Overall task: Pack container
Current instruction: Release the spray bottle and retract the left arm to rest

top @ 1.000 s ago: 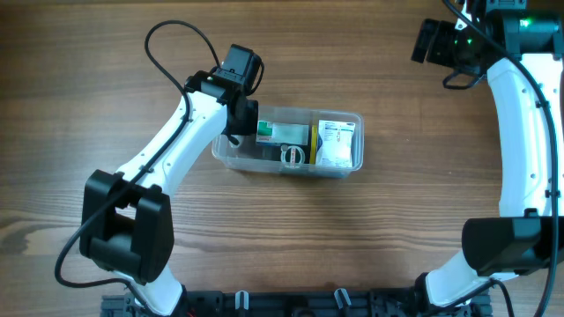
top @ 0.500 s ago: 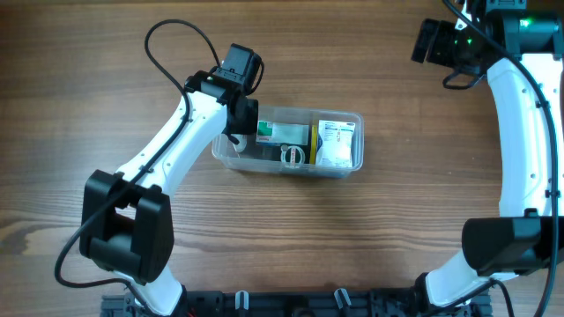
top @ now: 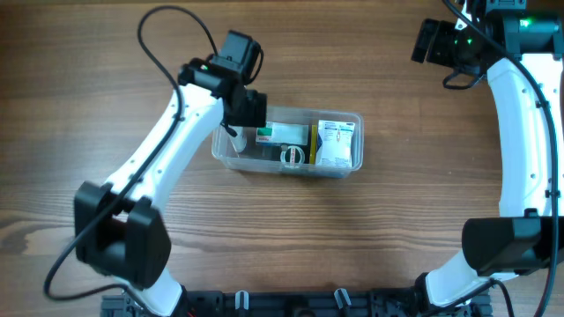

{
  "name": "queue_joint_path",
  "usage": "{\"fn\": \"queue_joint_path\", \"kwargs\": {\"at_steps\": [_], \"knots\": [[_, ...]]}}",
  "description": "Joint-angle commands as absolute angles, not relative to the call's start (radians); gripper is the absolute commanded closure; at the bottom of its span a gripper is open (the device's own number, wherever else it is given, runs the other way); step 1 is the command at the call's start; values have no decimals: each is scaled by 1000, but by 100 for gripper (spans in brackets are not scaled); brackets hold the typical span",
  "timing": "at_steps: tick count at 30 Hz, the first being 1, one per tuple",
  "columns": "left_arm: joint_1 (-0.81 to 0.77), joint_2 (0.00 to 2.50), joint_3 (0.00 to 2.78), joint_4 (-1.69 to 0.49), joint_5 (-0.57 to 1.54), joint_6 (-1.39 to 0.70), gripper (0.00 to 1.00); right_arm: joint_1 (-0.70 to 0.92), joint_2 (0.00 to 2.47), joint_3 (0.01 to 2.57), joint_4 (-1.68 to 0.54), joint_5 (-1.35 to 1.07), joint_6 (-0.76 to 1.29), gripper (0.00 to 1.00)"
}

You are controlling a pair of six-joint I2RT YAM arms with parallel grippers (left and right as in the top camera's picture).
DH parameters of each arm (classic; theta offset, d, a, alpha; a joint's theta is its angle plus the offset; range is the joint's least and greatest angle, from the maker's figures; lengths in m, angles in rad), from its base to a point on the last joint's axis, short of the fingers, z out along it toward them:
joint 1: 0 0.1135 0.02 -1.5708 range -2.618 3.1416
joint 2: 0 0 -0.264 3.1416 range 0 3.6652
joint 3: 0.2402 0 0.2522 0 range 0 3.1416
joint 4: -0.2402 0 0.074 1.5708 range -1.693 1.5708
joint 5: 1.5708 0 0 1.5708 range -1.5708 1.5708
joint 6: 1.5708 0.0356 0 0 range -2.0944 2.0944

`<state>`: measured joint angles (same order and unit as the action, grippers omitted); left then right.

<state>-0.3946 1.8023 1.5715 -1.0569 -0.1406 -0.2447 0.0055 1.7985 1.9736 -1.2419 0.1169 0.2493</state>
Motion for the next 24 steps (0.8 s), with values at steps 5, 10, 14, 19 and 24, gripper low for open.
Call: {"fn": "queue_joint_path", "kwargs": {"at_steps": [5, 10, 14, 19, 24], "knots": [[-395, 1531, 1678, -1193, -221, -242, 0, 6, 1797, 1982, -1239, 134, 262, 0], [-395, 1346, 1678, -1296, -222, -242, 0, 6, 1797, 1982, -1239, 134, 262, 0], [-395, 1252, 1678, -1311, -222, -242, 0, 6, 1797, 1982, -1239, 134, 262, 0], [-395, 1174, 1678, -1389, -222, -242, 0, 6, 1797, 1982, -1239, 134, 262, 0], [-395, 1131, 1674, -1570, -252, -240, 0, 6, 1797, 1982, -1239, 134, 262, 0]]}}
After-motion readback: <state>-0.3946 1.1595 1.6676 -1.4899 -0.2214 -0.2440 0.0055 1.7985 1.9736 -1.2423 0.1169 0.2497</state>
